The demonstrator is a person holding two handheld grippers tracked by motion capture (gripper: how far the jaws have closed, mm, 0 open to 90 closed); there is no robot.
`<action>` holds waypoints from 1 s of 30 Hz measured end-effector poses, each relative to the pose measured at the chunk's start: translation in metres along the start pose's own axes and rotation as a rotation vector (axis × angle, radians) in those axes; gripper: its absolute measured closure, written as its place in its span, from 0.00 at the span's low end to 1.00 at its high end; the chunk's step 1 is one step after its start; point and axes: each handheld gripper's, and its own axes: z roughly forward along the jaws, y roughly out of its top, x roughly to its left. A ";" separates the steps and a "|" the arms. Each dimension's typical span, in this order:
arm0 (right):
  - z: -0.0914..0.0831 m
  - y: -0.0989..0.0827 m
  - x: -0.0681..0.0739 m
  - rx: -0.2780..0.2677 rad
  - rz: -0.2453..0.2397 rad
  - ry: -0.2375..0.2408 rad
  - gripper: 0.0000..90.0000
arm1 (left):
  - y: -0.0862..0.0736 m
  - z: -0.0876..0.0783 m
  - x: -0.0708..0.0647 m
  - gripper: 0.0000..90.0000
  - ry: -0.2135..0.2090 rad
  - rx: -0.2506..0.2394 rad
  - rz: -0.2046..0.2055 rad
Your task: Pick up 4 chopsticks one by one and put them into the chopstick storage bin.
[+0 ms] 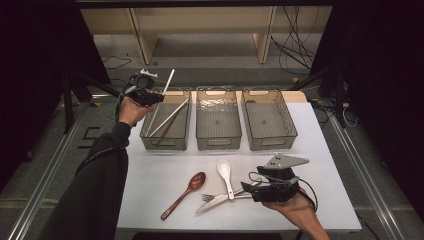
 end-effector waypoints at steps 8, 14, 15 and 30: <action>0.000 0.000 0.000 -0.001 -0.001 -0.001 0.29 | -0.007 0.006 0.001 0.93 0.017 -0.008 0.003; 0.000 0.000 0.000 0.000 0.000 -0.001 0.29 | -0.009 0.010 -0.002 0.92 0.029 -0.005 0.023; 0.000 0.000 0.000 -0.001 -0.001 -0.001 0.29 | -0.010 0.011 -0.002 0.92 0.032 0.003 0.030; -0.001 0.000 0.000 -0.002 0.001 -0.003 0.29 | -0.018 -0.006 -0.013 0.55 -0.003 0.050 0.014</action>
